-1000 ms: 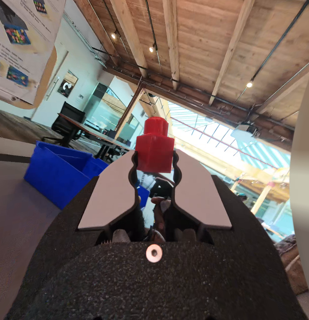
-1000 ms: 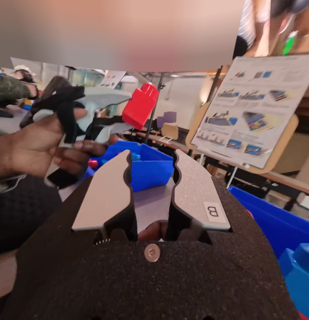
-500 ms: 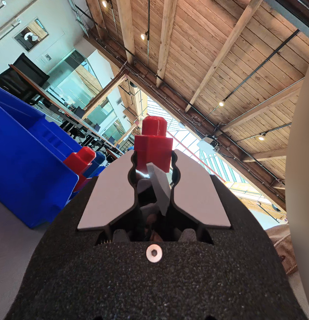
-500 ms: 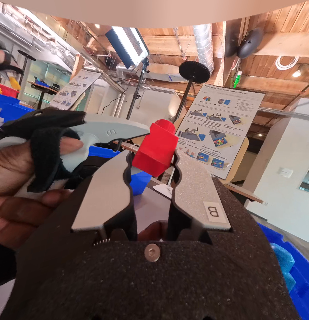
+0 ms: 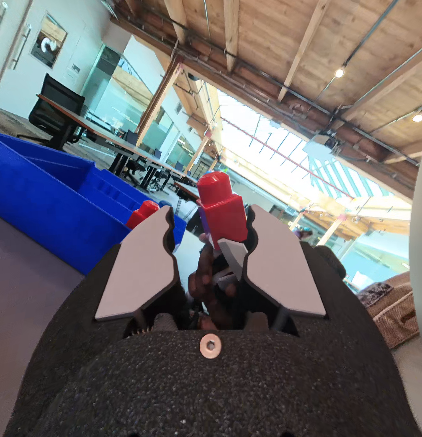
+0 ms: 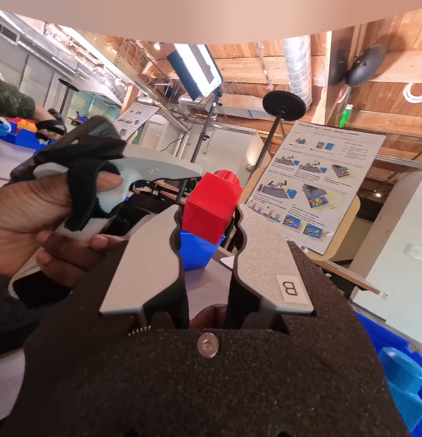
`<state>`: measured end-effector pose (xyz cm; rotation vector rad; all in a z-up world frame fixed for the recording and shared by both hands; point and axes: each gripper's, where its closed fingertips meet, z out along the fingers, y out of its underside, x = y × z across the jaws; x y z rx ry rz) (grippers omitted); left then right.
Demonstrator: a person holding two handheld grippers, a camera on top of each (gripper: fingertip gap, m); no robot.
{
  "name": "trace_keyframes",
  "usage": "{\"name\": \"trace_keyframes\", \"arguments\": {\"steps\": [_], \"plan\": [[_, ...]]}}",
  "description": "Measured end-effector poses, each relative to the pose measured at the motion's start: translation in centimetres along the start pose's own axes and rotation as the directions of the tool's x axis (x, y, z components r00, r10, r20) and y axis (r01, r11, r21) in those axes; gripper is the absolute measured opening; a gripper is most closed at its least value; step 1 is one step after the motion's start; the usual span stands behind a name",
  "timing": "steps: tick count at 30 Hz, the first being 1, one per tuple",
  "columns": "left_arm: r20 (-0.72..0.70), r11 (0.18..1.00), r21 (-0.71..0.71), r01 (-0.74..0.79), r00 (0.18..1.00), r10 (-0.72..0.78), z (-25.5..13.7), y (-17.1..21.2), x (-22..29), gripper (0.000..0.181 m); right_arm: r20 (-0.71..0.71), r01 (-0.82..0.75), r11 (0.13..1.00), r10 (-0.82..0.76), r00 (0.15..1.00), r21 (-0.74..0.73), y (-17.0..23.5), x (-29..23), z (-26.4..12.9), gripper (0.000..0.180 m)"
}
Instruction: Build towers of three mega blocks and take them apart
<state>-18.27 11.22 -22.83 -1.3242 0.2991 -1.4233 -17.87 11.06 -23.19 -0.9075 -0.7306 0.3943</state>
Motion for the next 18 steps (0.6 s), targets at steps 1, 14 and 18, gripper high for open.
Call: {"name": "trace_keyframes", "arguments": {"steps": [1,14,18], "plan": [[0.001,0.999,-0.032,-0.017,1.0,0.017,0.0,0.2,0.0,0.061,0.02,0.024,1.0,-0.024,1.0,-0.003,0.0,-0.4,0.1,0.042],[0.062,0.996,-0.057,-0.071,0.995,0.075,-0.4,0.4,-0.8,0.038,0.089,0.034,0.998,-0.03,0.996,-0.044,1.2,-1.7,0.3,0.041],[0.067,0.997,-0.06,-0.057,0.996,0.061,-0.3,0.5,-1.0,0.038,0.096,-0.038,0.998,0.043,0.994,-0.048,1.3,-1.5,0.3,0.047]]}}
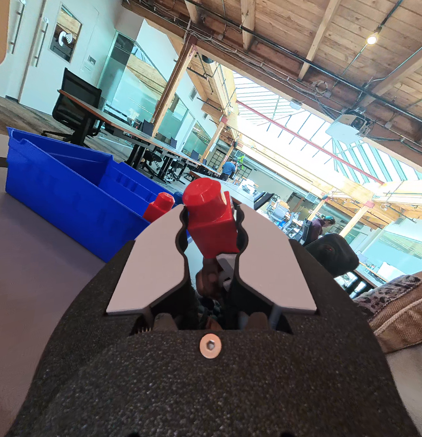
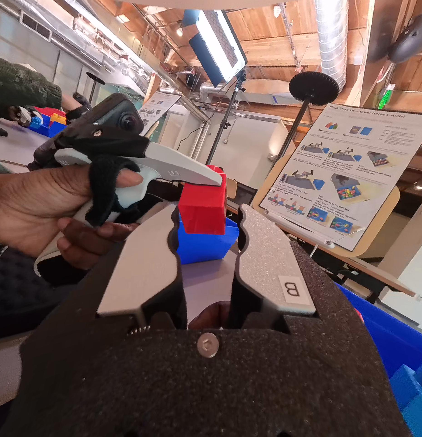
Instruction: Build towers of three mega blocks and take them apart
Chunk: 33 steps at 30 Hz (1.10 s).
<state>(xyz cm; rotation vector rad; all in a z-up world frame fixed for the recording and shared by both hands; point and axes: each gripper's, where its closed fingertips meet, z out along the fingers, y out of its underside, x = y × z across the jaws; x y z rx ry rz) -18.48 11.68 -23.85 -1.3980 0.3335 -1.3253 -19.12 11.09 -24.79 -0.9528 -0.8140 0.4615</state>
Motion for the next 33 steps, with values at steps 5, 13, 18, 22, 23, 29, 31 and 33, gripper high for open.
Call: {"name": "trace_keyframes", "arguments": {"steps": [5,13,18,22,23,29,31,33], "plan": [[0.029,0.998,-0.031,-0.059,0.998,0.06,0.4,1.0,-0.1,0.038,0.002,0.025,1.0,-0.025,1.0,-0.01,0.0,-0.2,-0.1,0.036],[0.061,0.996,-0.01,-0.093,0.994,0.093,-0.5,-0.2,-0.8,0.037,0.017,0.05,0.998,-0.049,0.999,-0.039,0.6,-0.3,-0.1,0.036],[0.072,0.993,-0.028,-0.118,0.99,0.12,-0.8,-0.2,-0.9,0.034,0.025,0.074,0.996,-0.073,0.997,-0.04,0.7,-0.6,0.0,0.036],[0.114,0.985,-0.027,-0.173,0.978,0.175,-0.9,-0.2,-1.2,0.034,0.018,0.022,0.997,-0.021,1.0,-0.07,1.4,-0.3,0.2,0.039],[0.124,0.981,-0.032,-0.19,0.973,0.192,-0.9,-0.1,-1.3,0.034,0.017,-0.002,0.997,0.004,1.0,-0.072,1.5,-0.2,0.2,0.043],[0.16,0.943,-0.099,-0.316,0.931,0.329,-0.3,1.1,-1.1,0.034,0.023,-0.03,0.993,0.033,0.999,-0.117,2.2,-0.2,0.3,0.036],[0.167,0.934,-0.113,-0.34,0.92,0.355,-0.2,1.2,-1.2,0.034,0.023,-0.02,0.991,0.023,0.999,-0.13,2.4,-0.2,0.3,0.036],[0.166,0.936,-0.119,-0.332,0.922,0.349,-0.2,1.2,-1.3,0.034,0.024,-0.018,0.991,0.021,0.999,-0.136,2.4,-0.2,0.3,0.037]]}}
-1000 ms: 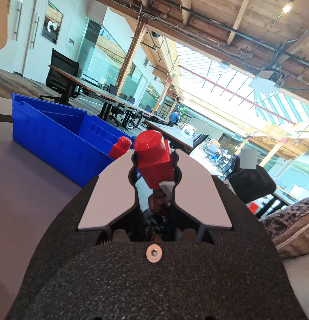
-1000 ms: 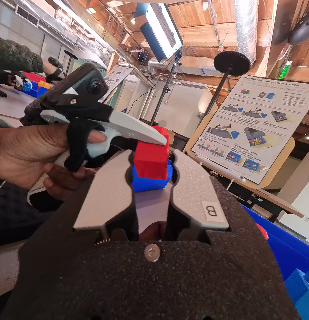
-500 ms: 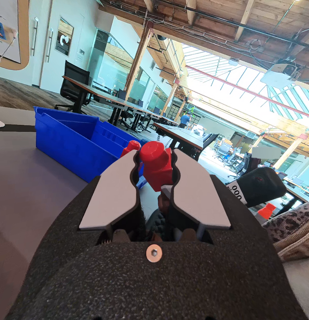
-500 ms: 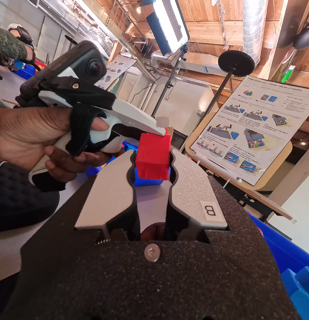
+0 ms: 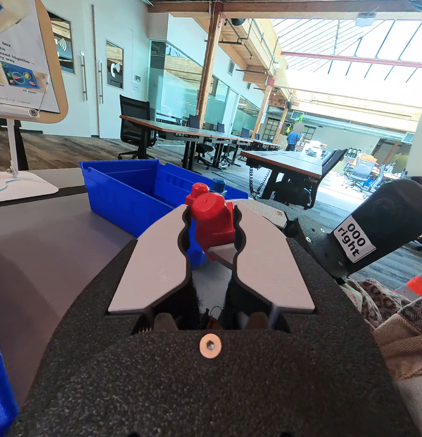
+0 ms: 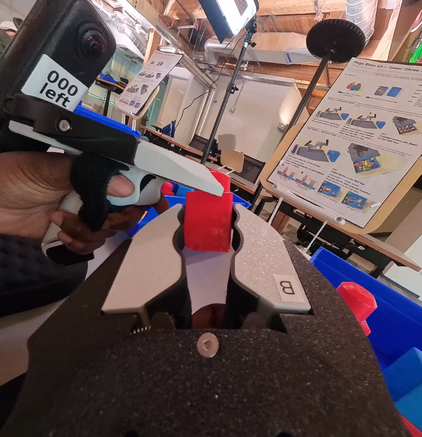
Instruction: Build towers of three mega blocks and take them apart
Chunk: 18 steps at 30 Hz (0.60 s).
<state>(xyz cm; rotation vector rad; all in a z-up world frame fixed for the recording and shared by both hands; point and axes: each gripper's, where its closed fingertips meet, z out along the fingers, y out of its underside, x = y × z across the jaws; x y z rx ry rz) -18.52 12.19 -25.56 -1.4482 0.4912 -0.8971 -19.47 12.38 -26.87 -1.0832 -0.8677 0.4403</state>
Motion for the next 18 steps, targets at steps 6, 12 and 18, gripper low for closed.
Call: {"name": "trace_keyframes", "arguments": {"steps": [6,12,18], "plan": [[-0.005,1.0,0.008,-0.017,1.0,0.017,-0.2,-0.3,0.0,0.034,0.0,-0.017,1.0,0.017,1.0,0.004,0.0,0.2,-0.1,0.036],[0.1,0.99,0.015,-0.14,0.985,0.138,-2.4,-2.9,-2.5,0.038,-0.043,-0.078,0.996,0.08,0.996,0.03,-0.2,1.3,-0.3,0.036],[0.321,0.949,-0.146,-0.278,0.895,0.311,-7.1,-5.9,-9.2,0.041,-0.062,-0.116,0.992,0.118,0.991,0.04,-0.2,1.9,-0.4,0.036]]}}
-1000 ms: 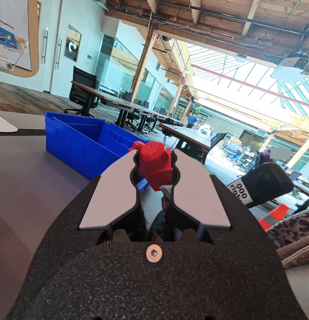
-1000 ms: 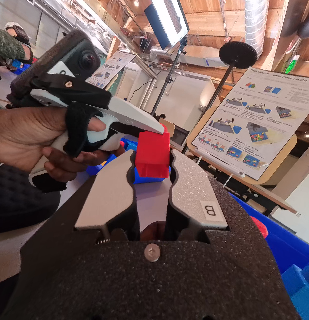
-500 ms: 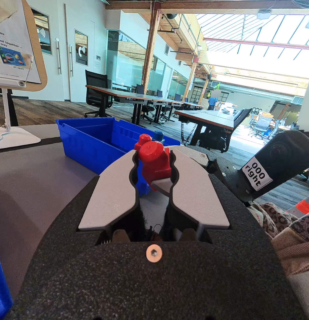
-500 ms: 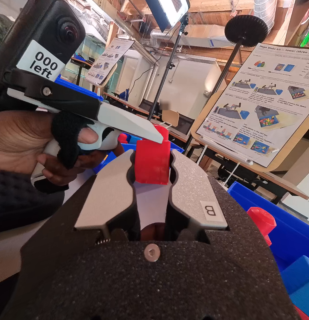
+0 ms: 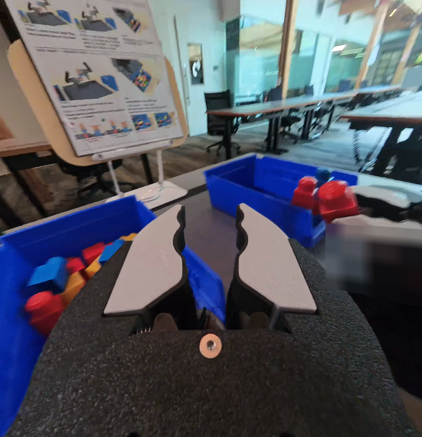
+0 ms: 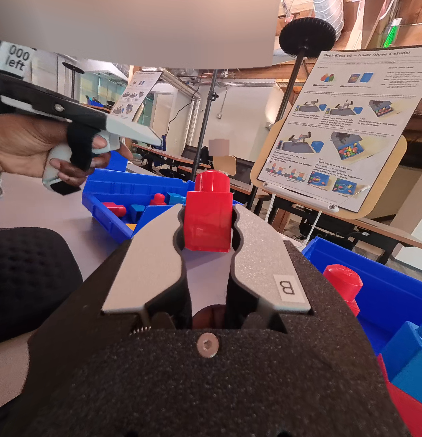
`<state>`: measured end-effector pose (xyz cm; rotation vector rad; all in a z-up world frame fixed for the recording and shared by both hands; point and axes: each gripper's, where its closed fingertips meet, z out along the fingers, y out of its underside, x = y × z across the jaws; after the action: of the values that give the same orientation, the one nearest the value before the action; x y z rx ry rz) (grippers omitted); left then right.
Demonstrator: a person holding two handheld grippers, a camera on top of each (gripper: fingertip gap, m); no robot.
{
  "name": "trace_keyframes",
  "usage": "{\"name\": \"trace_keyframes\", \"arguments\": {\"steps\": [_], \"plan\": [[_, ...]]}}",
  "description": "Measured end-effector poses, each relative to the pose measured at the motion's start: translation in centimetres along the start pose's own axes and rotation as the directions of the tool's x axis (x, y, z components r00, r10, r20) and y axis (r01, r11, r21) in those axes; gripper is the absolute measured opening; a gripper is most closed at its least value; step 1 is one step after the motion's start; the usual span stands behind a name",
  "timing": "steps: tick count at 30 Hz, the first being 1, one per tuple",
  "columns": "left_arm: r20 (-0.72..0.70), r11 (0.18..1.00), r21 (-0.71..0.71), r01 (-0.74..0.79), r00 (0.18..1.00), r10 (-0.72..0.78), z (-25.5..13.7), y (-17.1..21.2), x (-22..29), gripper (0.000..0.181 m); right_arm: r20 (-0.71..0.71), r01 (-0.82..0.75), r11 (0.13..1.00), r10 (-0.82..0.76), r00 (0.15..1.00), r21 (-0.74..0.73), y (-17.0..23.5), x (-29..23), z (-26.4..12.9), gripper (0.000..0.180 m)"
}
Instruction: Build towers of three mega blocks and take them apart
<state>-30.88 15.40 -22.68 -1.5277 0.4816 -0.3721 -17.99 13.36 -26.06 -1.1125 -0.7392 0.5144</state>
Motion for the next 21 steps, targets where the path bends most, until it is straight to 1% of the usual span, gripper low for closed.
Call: {"name": "trace_keyframes", "arguments": {"steps": [2,5,8,11,14,17,21], "plan": [[0.057,0.992,-0.124,-0.034,0.998,0.041,-0.3,1.6,-2.6,0.044,0.004,-0.001,1.0,0.001,1.0,-0.006,0.1,-0.1,0.1,0.036],[0.128,0.951,-0.301,-0.074,0.985,0.117,-0.5,4.1,-6.1,0.047,0.0,-0.003,1.0,0.003,1.0,-0.017,0.3,0.0,0.1,0.036],[0.151,0.883,-0.463,-0.08,0.974,0.167,-0.3,6.9,-8.6,0.05,0.006,-0.007,1.0,0.007,1.0,-0.014,0.3,-0.1,0.2,0.036],[0.14,0.803,-0.596,-0.029,0.98,0.139,0.0,9.7,-9.9,0.052,0.003,-0.002,1.0,0.002,1.0,-0.014,0.3,-0.1,0.1,0.036],[0.124,0.738,-0.675,-0.009,0.984,0.126,0.8,12.0,-10.8,0.052,0.005,-0.007,1.0,0.007,1.0,-0.015,0.3,-0.2,0.2,0.036],[0.069,0.646,-0.761,-0.061,0.982,0.174,1.8,14.0,-11.1,0.052,0.007,-0.005,1.0,0.005,1.0,-0.011,0.2,-0.2,0.2,0.036],[-0.018,0.601,-0.786,-0.149,0.976,0.218,4.6,15.3,-10.7,0.048,0.001,0.001,1.0,-0.001,1.0,-0.01,0.2,-0.2,0.2,0.036]]}}
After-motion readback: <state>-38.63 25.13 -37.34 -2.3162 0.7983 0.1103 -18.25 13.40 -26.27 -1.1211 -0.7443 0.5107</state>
